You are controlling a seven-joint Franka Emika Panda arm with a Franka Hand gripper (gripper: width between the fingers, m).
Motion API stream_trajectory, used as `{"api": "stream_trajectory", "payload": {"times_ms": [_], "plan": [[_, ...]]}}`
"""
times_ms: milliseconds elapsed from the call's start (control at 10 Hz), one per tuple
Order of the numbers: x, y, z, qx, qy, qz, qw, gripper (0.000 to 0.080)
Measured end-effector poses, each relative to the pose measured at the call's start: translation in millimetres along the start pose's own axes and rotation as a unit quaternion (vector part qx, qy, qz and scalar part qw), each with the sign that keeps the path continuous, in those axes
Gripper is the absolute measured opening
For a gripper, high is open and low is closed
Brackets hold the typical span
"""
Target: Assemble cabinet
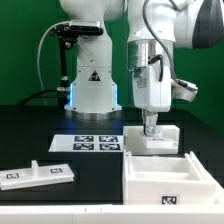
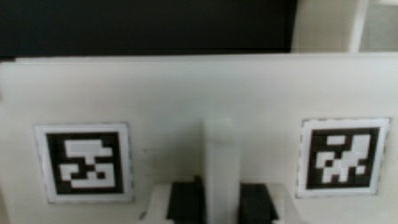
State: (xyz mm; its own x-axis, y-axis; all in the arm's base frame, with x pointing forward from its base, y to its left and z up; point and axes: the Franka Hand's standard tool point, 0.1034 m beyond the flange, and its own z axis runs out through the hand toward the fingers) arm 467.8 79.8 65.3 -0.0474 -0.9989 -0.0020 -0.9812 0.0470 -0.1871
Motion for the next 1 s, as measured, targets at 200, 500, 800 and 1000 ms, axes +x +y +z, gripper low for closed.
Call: {"api": "stream_trajectory", "payload": {"times_ms": [200, 500, 800, 1000], "plan": [[-3.7, 2.5, 1.7, -0.004, -0.001, -0.002, 1.000, 0.0067], [-4.9, 3.4, 2.7, -0.005, 0.000, -0.004, 1.000, 0.0067], [-8.0, 5.7, 5.2, -0.007, 0.003, 0.003, 1.000, 0.0067], [-13.4, 10.3, 7.6, -0.030, -0.008, 0.009, 0.999, 0.0067]]}}
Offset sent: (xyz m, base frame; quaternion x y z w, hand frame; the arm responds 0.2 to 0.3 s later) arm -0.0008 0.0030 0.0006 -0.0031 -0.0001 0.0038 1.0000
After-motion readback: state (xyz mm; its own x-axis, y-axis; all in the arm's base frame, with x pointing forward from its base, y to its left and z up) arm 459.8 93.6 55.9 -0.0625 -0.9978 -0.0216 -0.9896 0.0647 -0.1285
